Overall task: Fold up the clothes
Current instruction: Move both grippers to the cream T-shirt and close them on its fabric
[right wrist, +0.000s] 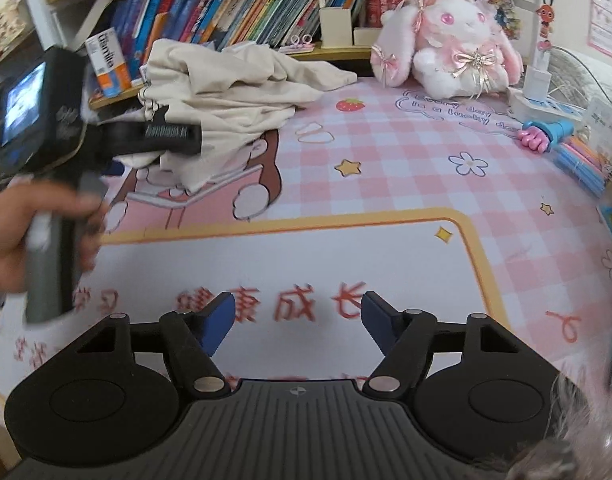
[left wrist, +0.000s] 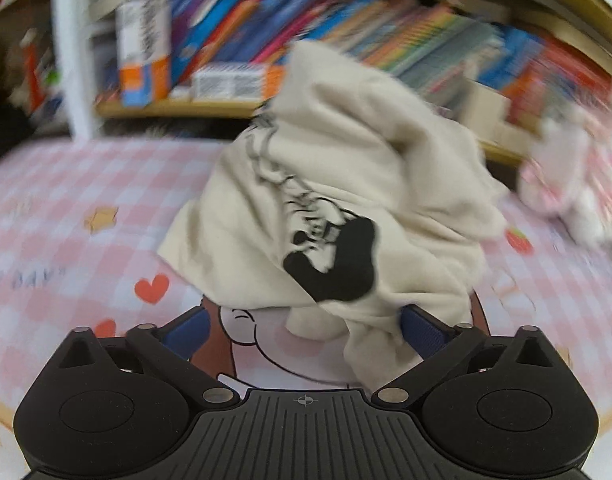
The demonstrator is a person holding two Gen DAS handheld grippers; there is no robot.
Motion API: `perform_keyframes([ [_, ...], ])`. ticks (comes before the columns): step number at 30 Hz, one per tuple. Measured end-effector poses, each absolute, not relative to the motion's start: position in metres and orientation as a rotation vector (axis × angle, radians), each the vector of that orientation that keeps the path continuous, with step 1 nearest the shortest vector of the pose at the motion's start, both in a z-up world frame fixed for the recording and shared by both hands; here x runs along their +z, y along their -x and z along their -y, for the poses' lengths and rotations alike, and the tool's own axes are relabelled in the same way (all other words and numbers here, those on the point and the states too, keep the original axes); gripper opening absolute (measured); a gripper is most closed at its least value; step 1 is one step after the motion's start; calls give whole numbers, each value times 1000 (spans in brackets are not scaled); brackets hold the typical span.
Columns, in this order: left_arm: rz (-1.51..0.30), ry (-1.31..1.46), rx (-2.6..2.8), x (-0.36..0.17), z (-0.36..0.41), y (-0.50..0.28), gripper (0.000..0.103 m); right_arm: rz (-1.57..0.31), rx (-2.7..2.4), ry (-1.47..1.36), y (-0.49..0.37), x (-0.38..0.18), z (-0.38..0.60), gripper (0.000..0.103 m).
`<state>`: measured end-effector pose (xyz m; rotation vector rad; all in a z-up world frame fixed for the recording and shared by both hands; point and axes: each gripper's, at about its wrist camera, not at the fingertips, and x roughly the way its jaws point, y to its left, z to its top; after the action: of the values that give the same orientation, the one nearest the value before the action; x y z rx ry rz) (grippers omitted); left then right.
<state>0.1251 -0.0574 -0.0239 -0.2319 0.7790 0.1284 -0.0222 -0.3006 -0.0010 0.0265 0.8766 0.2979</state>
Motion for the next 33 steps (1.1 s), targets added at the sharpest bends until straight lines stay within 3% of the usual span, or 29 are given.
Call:
perform_keyframes([
  [1, -786, 272, 136, -25, 54, -128, 83, -880, 305, -28, 21, -2, 306, 69],
  [2, -779, 284, 113, -24, 52, -128, 59, -883, 311, -30, 20, -2, 312, 69],
  [4, -783, 314, 64, -22, 49, -126, 20, -887, 324, -31, 18, -4, 322, 69],
  [7, -780, 313, 32, -10, 48, -113, 7, -884, 342, -17, 15, -5, 331, 69],
  [21, -560, 416, -23, 89, 21, 58, 4, -766, 587, 193, 9, -1, 296, 70],
  [28, -485, 464, 58, 112, 1, 93, 4, -611, 807, 443, 24, -6, 242, 76],
  [33, -473, 449, 93, 117, 0, 105, 4, -541, 873, 567, 20, -15, 206, 72],
])
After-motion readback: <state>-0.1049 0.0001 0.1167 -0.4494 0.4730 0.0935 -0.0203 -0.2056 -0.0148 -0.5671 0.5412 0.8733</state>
